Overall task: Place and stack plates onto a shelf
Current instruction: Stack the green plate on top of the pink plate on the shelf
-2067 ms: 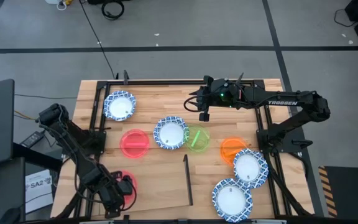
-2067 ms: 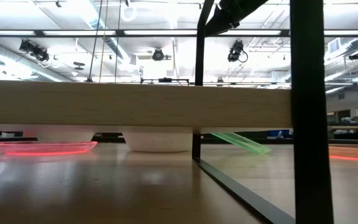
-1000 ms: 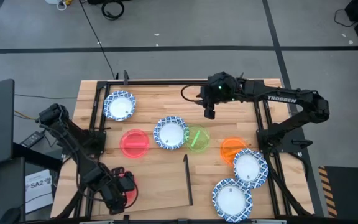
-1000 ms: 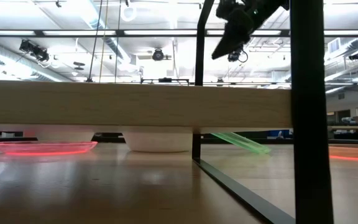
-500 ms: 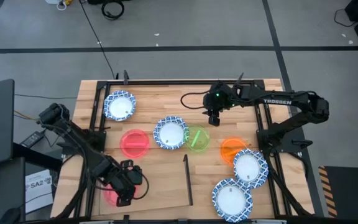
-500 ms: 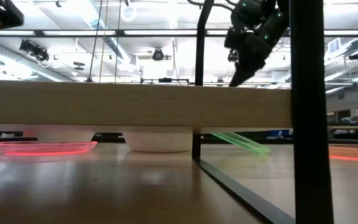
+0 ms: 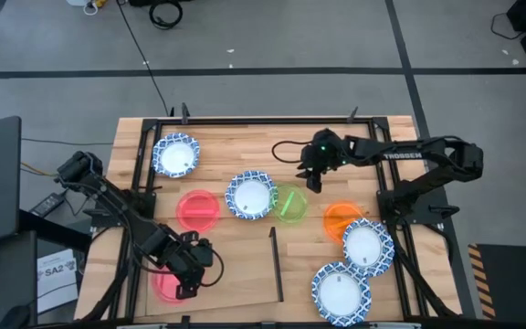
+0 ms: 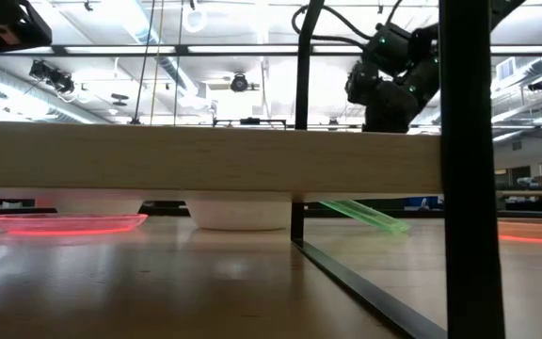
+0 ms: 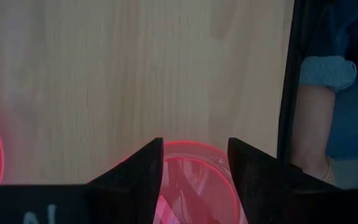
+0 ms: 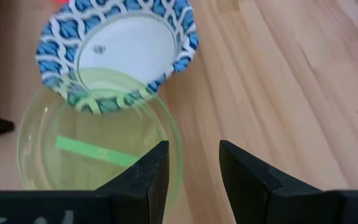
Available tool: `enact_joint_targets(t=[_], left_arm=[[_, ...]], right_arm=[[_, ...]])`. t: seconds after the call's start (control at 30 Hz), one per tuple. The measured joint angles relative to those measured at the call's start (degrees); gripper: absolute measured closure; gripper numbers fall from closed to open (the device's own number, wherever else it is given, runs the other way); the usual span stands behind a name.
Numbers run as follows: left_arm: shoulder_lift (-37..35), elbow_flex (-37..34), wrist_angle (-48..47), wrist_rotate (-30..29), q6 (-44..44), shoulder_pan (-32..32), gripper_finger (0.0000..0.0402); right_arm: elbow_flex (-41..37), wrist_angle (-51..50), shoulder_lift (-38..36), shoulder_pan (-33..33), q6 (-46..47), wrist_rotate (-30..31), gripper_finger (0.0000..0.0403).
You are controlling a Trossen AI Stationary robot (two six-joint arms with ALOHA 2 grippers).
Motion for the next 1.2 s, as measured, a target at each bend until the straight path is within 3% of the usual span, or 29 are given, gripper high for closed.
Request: enact_joint_targets(t=[0.93, 1.2], left_arm=[[0.0, 0.0, 0.0, 0.0, 0.1, 0.0, 0.0214], [0.0, 0.0, 0.0, 0.0, 0.5, 0.0, 0.0214]], right_arm=[[-12.5, 19.1, 0.0, -0.4, 5.1, -0.8, 0.0257], [-13.2, 19.8, 0.0, -0.2, 5.7, -2.2, 0.0257]])
